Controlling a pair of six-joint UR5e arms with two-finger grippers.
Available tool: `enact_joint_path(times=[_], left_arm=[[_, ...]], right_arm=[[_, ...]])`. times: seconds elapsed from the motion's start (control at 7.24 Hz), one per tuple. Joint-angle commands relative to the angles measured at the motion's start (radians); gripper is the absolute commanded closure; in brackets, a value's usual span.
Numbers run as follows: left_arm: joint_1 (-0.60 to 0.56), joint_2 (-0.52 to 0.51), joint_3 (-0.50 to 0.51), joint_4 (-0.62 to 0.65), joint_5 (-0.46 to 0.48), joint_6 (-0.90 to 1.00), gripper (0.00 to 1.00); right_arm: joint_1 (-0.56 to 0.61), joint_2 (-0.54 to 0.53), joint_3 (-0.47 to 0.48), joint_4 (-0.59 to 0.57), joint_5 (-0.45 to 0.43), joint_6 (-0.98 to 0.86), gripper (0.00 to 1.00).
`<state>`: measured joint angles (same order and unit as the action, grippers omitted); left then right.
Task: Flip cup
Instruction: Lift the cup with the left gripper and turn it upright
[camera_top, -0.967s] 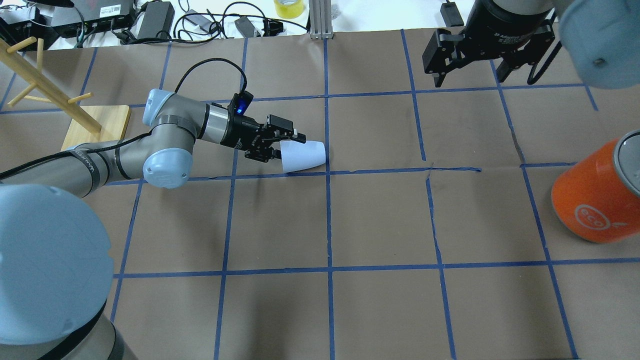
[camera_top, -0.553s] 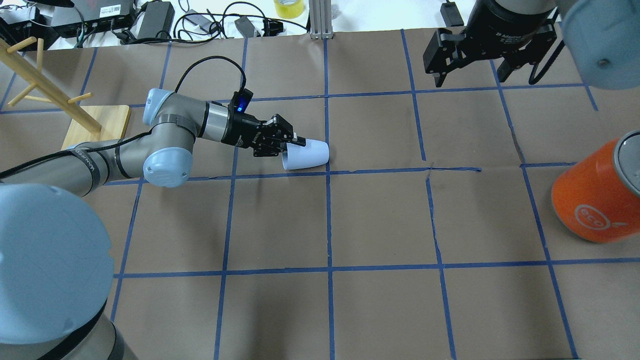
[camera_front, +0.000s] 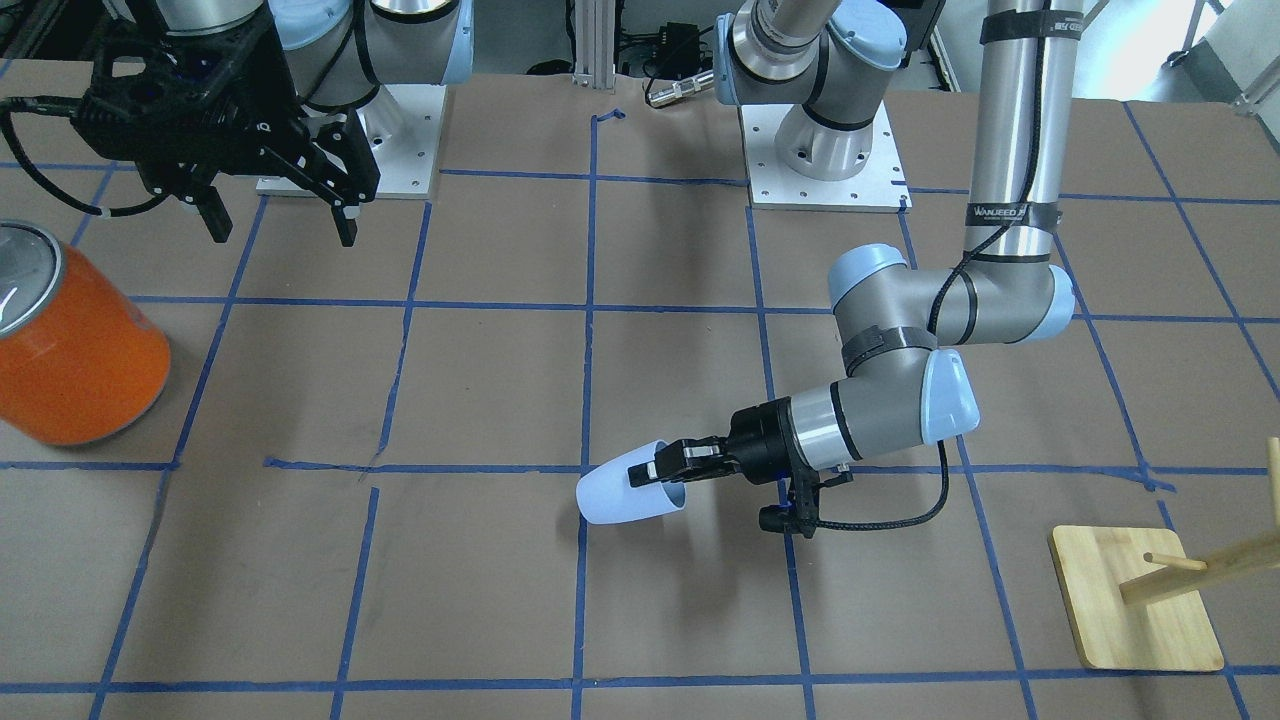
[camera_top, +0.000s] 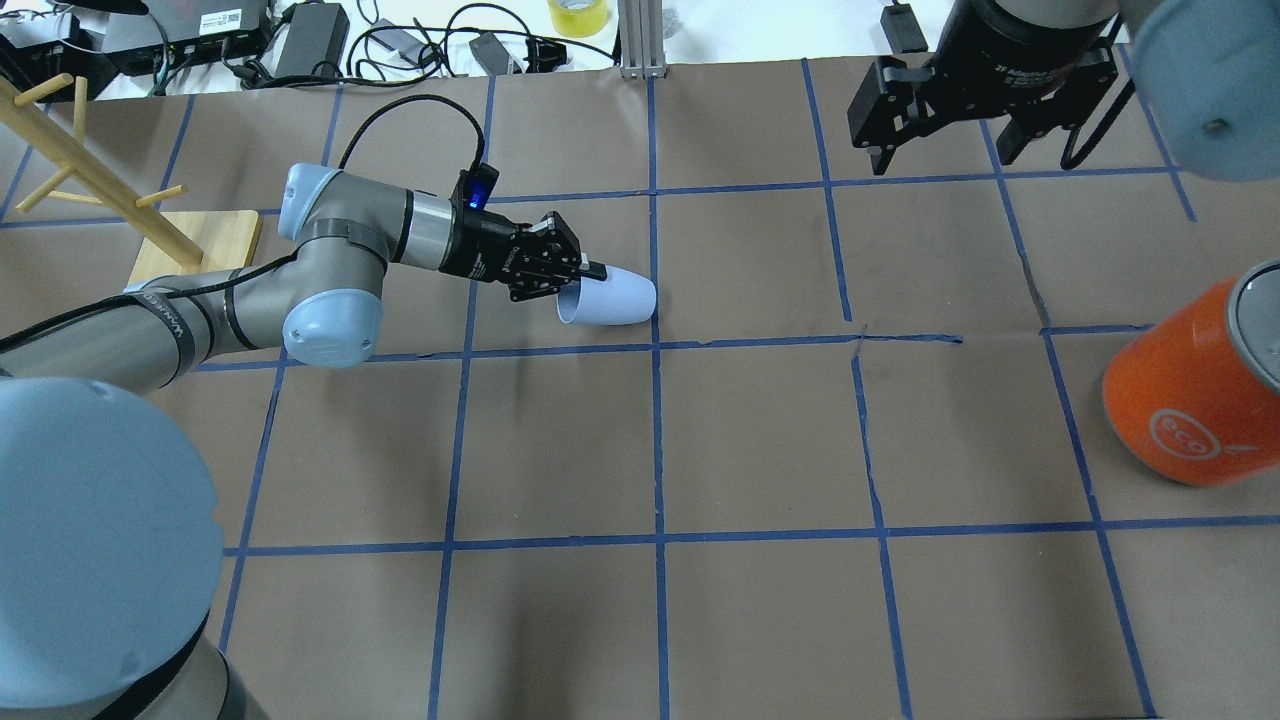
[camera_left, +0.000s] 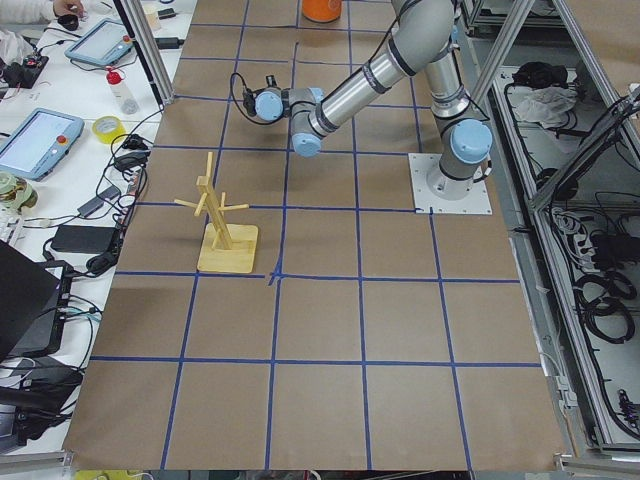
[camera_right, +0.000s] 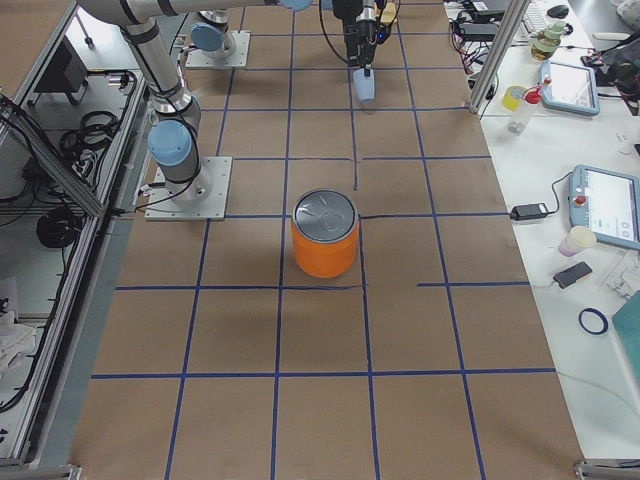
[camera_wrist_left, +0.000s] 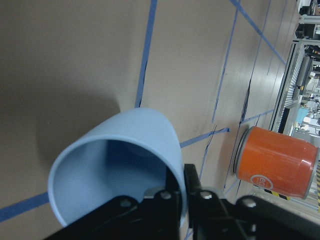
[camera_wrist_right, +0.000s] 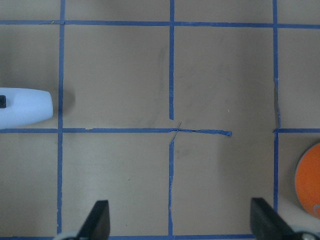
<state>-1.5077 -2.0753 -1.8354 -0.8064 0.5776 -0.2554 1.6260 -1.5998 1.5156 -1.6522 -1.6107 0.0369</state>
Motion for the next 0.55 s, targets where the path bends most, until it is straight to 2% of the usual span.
enact_joint_path(times=[0.0,0.14,0.28,0.41], left_arm=[[-0.029,0.041,0.082,-0.003,0.017,-0.187,1.00],[-0.028,0.064,0.108,-0.013,0.135,-0.188,0.99],[-0.051,0.089,0.123,-0.028,0.345,-0.180,0.99],[-0.071,0.116,0.127,-0.036,0.470,-0.167,0.98]], right_arm=[[0.000,0.000,0.000,0.000,0.000,-0.002,0.00],[0.000,0.000,0.000,0.000,0.000,-0.002,0.00],[0.000,0.000,0.000,0.002,0.000,-0.002,0.00],[0.000,0.000,0.000,0.002,-0.002,-0.002,0.00]])
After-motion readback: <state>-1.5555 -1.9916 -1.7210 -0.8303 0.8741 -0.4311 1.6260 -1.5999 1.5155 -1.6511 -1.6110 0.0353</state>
